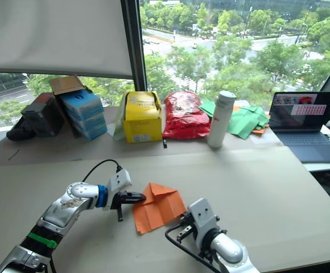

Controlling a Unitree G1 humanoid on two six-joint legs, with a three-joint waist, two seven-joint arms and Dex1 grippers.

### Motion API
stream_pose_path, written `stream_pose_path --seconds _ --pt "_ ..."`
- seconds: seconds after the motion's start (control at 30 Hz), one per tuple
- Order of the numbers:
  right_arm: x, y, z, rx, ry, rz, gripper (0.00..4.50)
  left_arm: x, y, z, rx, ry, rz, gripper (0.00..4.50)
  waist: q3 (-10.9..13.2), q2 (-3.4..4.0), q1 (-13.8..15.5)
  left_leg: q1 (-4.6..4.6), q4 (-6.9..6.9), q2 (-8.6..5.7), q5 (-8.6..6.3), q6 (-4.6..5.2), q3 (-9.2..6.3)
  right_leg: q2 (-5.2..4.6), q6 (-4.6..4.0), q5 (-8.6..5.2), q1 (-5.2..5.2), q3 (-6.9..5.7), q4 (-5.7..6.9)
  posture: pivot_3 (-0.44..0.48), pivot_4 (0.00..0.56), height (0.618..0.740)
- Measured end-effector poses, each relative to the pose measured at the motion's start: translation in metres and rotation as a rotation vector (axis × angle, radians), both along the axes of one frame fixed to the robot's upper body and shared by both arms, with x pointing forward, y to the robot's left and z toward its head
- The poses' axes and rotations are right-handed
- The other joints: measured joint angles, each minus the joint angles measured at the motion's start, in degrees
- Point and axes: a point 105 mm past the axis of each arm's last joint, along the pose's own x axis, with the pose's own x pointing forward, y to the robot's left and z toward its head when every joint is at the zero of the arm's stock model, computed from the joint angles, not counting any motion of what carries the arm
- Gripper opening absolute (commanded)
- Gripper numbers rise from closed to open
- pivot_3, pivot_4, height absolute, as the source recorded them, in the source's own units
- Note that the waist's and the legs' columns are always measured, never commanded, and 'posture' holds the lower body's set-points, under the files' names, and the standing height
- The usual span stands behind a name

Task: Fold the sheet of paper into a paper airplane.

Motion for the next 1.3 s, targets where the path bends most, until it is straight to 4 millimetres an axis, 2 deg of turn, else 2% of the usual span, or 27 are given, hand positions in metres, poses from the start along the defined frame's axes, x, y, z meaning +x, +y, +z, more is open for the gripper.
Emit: stream_pose_path --seconds 0.3,0.4,0.57,0.83,1.03,1.3 --pt "0.012 0.019 0.018 0.095 -0.061 0.116 0.00 0.000 0.000 0.001 0.003 -0.001 0.000 0.05 0.0 0.03 -0.1 -0.01 0.00 0.00 0.00 0.01 0.00 0.01 -0.02 0.01 -0.02 0.02 0.02 0.000 0.150 0.740" --pt "0.012 0.033 0.024 0.119 -0.068 0.208 0.00 0.001 0.001 0.001 0.006 -0.001 0.002 0.05 0.0 0.03 -0.2 0.00 0.00 0.00 0.00 0.01 0.01 0.01 -0.02 0.01 -0.01 0.01 0.03 0.000 0.150 0.740" --pt "0.011 0.048 0.024 0.119 -0.056 0.298 0.00 0.001 0.000 0.002 0.009 0.003 0.002 0.05 0.0 0.03 -0.3 -0.01 0.00 -0.01 -0.01 0.02 0.01 0.01 -0.03 0.02 -0.02 0.01 0.03 0.000 0.150 0.740" --pt "0.018 0.048 0.015 0.093 -0.023 0.306 0.00 -0.005 -0.009 0.004 0.026 -0.003 -0.062 0.05 0.0 0.03 -0.3 -0.06 -0.03 -0.01 -0.02 0.03 0.01 0.00 -0.04 0.02 -0.09 0.03 0.04 0.000 0.150 0.740" --pt "0.016 0.054 0.013 0.091 -0.015 0.332 0.00 -0.007 -0.027 0.003 -0.004 0.007 -0.104 0.05 0.0 0.02 -0.4 -0.10 -0.02 -0.01 -0.03 0.04 0.01 0.01 -0.04 0.02 -0.13 0.03 0.04 0.000 0.150 0.740" --pt "0.019 0.056 0.014 0.070 -0.025 0.347 0.00 -0.003 -0.024 0.001 -0.005 0.007 -0.096 0.05 0.0 0.02 -0.5 -0.09 -0.03 -0.01 -0.02 0.04 0.01 0.01 -0.05 0.02 -0.12 0.03 0.05 0.000 0.150 0.740"
